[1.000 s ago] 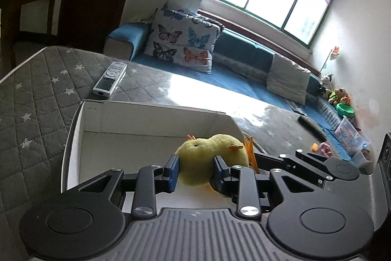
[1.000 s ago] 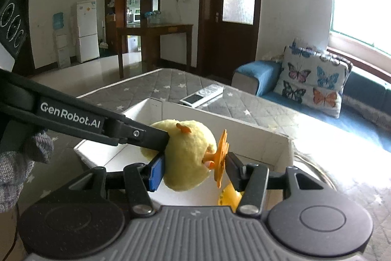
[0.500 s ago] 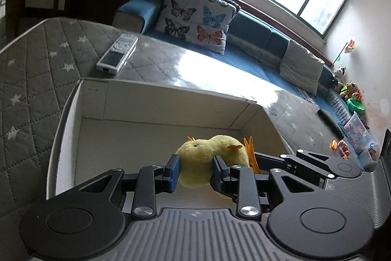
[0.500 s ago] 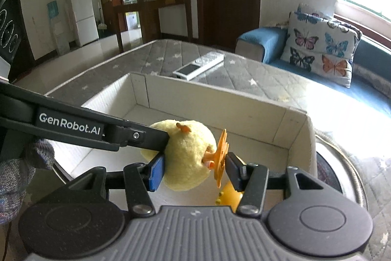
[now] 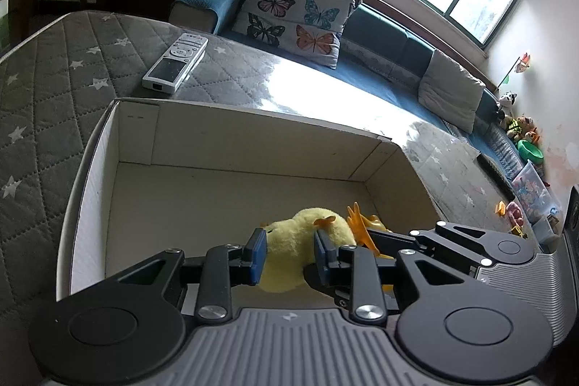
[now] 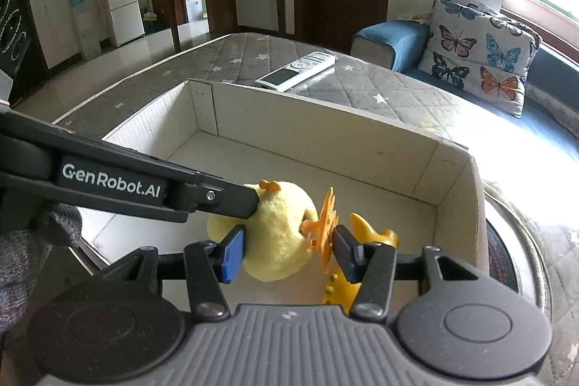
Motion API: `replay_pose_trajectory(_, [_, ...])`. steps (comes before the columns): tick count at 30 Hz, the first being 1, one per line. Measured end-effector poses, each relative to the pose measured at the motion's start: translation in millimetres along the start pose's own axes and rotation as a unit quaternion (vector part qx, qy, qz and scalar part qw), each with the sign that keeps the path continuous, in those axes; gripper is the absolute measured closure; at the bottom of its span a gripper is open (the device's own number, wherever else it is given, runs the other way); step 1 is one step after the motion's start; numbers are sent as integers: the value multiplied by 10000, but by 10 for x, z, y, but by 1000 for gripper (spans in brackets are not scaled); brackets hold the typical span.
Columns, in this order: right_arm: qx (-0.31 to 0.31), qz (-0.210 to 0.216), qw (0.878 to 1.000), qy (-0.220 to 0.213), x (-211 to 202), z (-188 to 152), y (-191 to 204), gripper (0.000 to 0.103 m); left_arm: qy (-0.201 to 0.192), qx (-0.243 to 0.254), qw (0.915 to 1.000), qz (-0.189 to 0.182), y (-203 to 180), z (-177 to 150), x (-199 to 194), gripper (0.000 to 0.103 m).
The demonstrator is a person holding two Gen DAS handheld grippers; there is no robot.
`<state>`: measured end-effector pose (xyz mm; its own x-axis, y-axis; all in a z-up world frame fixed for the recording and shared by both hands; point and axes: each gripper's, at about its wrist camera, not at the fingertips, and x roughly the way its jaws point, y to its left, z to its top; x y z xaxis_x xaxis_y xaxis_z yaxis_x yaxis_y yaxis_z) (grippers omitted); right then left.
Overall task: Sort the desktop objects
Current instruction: 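Lift the plush chick with the left gripper and carry it over the box, then lower the chick into the box and open the left gripper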
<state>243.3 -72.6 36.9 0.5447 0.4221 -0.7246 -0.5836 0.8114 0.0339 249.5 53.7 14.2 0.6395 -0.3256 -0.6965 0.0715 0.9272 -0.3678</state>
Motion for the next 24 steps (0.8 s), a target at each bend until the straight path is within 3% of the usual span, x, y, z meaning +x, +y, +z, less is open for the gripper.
replay_pose_trajectory(10, [51,-99,9998,-168,-137,-10,11,47,-96,67,9999,51,-64,6,-88,72])
replay_pose_trajectory(12, [46,-120,9996,-241,-199,-6,13,41,-131,89,9999,58,-84,-1,-120,72])
replay_pose_trajectory(24, [-17,-243,9977,-629,-600,-67,64,41,-310,231,9992,102,-253,-86,-362,72])
